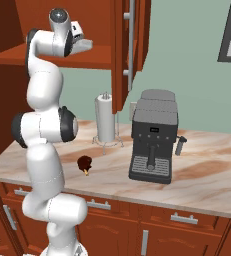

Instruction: Retrieve the tupperware from the cabinet, then place the raw meat into the tupperware to avoid contamination.

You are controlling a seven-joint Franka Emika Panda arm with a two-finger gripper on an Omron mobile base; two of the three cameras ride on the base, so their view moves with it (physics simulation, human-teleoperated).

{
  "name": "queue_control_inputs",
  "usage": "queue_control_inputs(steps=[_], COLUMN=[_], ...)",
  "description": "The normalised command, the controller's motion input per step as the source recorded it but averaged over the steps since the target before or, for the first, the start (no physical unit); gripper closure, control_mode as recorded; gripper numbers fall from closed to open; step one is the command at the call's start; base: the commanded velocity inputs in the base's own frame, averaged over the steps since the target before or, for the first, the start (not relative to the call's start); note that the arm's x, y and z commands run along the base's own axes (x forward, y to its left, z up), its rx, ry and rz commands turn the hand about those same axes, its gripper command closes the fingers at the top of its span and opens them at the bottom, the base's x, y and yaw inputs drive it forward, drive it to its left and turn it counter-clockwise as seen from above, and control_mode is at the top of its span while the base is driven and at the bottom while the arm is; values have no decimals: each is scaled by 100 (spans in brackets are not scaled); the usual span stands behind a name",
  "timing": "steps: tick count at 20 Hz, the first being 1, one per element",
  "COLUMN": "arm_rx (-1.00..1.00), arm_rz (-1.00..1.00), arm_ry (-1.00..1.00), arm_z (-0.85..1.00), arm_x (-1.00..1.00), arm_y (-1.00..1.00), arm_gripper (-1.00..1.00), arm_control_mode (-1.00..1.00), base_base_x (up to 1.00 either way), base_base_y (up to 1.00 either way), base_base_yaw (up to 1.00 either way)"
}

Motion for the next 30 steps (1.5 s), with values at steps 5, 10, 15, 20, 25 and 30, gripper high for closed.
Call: queue_control_inputs(steps=[5, 10, 15, 20, 25, 30], arm_rx=[0, 0, 0, 0, -1, -1], arm_rz=[4, 4, 3, 4, 4, 4], arm_ry=[4, 5, 6, 6, 5, 5], arm_z=[-8, -10, -9, -14, -18, -19], arm_x=[17, 20, 23, 20, 15, 10], arm_y=[0, 0, 0, 1, 4, 8], arm_gripper=[-100, -100, -100, -100, 100, 100], arm_control_mode=[-100, -100, -100, -100, -100, -100], base_base_x=[0, 0, 0, 0, 0, 0], base_base_y=[0, 0, 0, 0, 0, 0], base_base_yaw=[0, 0, 0, 0, 0, 0])
